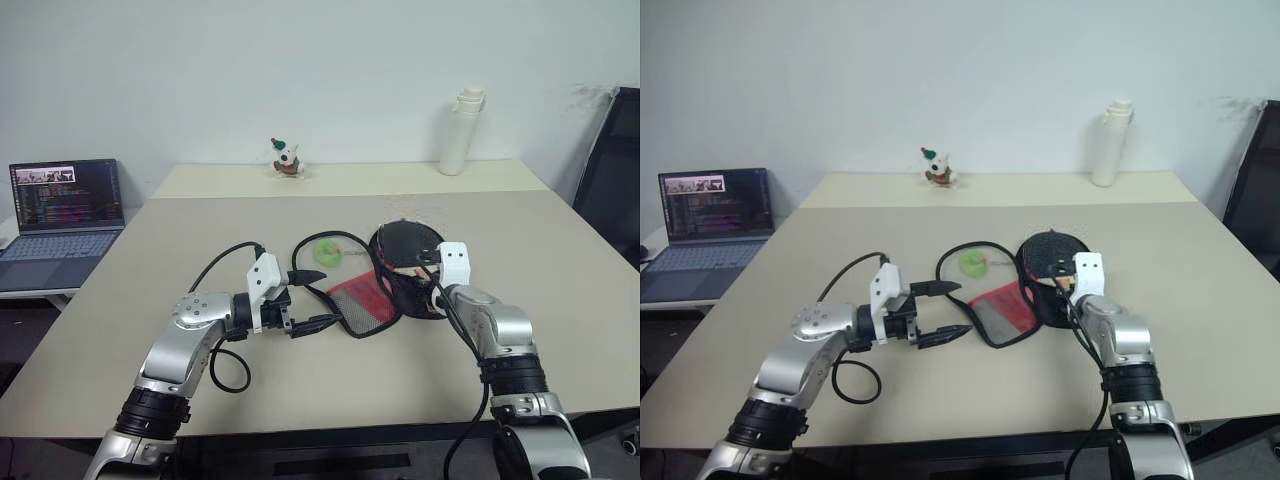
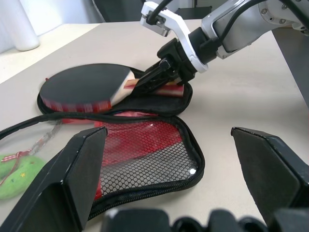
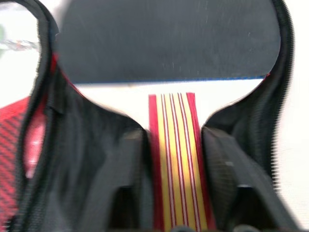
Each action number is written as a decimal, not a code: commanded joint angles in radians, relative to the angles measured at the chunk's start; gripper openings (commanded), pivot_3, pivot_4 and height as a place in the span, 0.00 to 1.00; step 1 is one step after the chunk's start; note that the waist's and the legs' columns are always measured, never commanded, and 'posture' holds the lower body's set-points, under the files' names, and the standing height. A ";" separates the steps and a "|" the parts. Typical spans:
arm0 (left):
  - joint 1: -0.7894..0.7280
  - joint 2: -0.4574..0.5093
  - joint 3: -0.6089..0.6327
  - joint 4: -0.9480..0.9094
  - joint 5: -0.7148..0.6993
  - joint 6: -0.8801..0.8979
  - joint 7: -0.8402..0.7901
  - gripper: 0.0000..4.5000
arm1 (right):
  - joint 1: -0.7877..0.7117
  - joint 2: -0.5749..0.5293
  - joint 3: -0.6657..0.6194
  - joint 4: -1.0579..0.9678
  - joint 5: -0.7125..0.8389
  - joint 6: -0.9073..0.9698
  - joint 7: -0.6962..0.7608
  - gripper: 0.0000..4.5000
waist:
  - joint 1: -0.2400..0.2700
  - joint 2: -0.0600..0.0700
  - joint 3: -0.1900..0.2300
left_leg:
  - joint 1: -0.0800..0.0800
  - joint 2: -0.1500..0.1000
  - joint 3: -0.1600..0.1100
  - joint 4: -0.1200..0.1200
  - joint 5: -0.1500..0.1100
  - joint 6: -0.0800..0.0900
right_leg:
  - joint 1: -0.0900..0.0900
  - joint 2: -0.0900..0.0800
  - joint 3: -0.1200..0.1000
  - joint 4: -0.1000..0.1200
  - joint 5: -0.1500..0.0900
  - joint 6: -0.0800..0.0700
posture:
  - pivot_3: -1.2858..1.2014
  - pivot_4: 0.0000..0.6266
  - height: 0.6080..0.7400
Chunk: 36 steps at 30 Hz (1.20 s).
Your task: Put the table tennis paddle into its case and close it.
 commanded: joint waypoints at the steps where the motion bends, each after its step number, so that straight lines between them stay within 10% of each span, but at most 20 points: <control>1: 0.001 0.003 0.013 -0.040 -0.014 -0.002 0.007 1.00 | -0.020 0.003 -0.015 -0.044 0.004 0.000 -0.013 0.75 | 0.000 0.000 0.000 | 0.000 0.000 0.000 0.000 0.000 0.000 | 0.000 0.000 0.000 0.000 0.000 0.000 | 0.52 0.24 1.00; 4: 0.006 0.004 0.014 -0.041 -0.014 -0.004 0.007 1.00 | -0.016 0.004 -0.017 -0.055 0.004 0.004 -0.024 0.99 | 0.000 0.000 0.000 | 0.000 0.000 0.000 0.000 0.000 0.000 | 0.000 0.000 0.000 0.000 0.000 0.000 | 0.52 0.24 1.00; 21: -0.006 0.021 0.054 0.170 0.093 -0.092 0.116 1.00 | 0.201 -0.285 0.011 -0.705 0.345 0.259 0.430 1.00 | 0.002 0.000 0.000 | 0.001 0.000 -0.001 0.000 0.000 0.000 | 0.001 0.000 -0.001 -0.001 -0.002 0.003 | 0.52 0.24 1.00; 36: -0.153 -0.023 0.003 0.525 0.219 -0.121 0.175 0.01 | 0.254 -0.524 -0.002 -0.802 0.468 0.265 0.564 1.00 | 0.005 -0.001 0.000 | 0.000 0.000 -0.001 0.000 0.000 0.000 | 0.001 0.000 -0.001 -0.001 -0.002 0.004 | 0.52 0.24 1.00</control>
